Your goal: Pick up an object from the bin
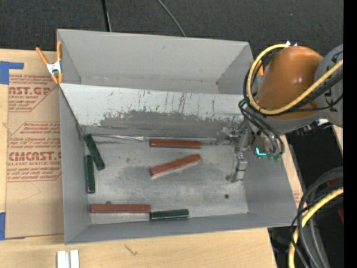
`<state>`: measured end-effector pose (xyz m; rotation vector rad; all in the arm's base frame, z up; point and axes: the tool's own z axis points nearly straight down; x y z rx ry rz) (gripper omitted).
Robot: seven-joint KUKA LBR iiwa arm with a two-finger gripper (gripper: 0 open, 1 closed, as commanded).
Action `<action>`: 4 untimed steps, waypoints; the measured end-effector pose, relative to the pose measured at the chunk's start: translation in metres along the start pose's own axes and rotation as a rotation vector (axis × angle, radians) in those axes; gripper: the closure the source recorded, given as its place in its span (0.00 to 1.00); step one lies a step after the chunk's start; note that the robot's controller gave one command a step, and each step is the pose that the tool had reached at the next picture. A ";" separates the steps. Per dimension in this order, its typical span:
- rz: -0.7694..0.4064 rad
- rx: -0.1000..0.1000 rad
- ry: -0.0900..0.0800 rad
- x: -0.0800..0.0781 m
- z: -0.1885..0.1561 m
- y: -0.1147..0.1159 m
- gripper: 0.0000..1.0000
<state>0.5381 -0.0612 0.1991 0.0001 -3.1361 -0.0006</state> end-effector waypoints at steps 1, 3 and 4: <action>-0.001 0.001 -0.007 -0.002 -0.003 0.000 0.00; -0.122 0.001 -0.009 -0.024 0.066 0.079 0.00; -0.129 -0.005 -0.008 -0.031 0.092 0.099 0.00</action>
Offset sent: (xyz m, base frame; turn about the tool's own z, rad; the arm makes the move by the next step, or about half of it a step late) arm 0.0374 0.0494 -0.0753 -0.1958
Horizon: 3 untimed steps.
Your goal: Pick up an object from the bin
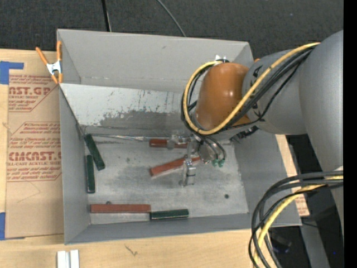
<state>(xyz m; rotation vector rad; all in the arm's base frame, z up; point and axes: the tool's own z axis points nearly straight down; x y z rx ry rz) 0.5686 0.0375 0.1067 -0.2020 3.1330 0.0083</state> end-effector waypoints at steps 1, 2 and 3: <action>-0.012 0.005 -0.001 -0.013 0.036 -0.007 1.00; -0.012 0.005 -0.001 -0.013 0.036 -0.007 1.00; 0.030 0.006 -0.001 0.003 -0.107 -0.086 1.00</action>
Offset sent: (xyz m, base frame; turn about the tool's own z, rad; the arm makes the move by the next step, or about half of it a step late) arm 0.0000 0.0000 0.0000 0.0000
